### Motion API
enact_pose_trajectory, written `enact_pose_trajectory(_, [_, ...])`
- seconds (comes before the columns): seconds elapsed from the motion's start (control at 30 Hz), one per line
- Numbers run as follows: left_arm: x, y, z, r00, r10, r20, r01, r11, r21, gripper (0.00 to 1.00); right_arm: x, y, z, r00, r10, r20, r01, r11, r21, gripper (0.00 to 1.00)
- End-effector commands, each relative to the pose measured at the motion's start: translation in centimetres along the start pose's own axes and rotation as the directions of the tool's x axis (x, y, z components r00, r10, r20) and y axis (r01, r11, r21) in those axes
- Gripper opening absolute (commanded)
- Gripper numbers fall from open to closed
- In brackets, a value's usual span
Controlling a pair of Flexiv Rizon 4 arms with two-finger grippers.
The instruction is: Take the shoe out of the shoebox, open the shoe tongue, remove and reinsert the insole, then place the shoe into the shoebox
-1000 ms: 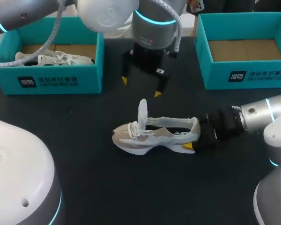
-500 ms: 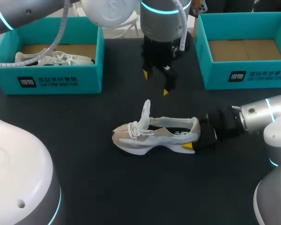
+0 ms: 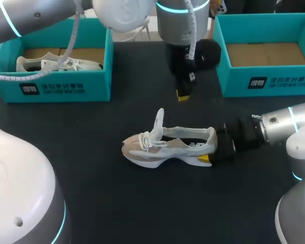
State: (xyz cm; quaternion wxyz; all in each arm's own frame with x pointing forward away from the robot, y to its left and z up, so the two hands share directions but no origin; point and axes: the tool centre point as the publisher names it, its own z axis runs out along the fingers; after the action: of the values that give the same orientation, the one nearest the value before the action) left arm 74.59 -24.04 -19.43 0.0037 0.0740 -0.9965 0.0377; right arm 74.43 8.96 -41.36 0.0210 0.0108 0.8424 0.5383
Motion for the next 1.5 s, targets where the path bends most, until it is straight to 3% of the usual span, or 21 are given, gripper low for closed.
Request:
enact_pose_trajectory(0.03, [0.3,-0.3,0.9,0.690,0.706,-0.162,-0.692,0.708,0.138,0.00,0.0,-0.3,0.3,1.000,0.001,0.001,-0.001,1.000,0.003,0.00])
enact_pose_trajectory(0.13, [0.8,-0.6,1.2,0.725,0.676,-0.136,-0.667,0.737,0.111,0.00,0.0,-0.3,0.3,1.000,0.001,0.001,-0.001,1.000,0.003,0.00])
enact_pose_trajectory(0.83, [0.8,-0.6,1.2,0.725,0.676,-0.136,-0.667,0.737,0.111,0.00,0.0,-0.3,0.3,1.000,0.001,0.001,-0.001,1.000,0.003,0.00])
enact_pose_trajectory(1.1, [0.1,-1.0,4.5,0.792,0.593,-0.147,-0.573,0.804,0.157,0.00,0.0,-0.3,0.3,1.000,0.001,0.001,-0.001,1.000,0.003,0.00])
enact_pose_trajectory(1.5, [0.3,-1.8,9.0,0.807,0.564,-0.177,-0.543,0.825,0.153,0.00,0.0,-0.3,0.3,1.000,0.001,0.001,-0.001,1.000,0.003,0.00])
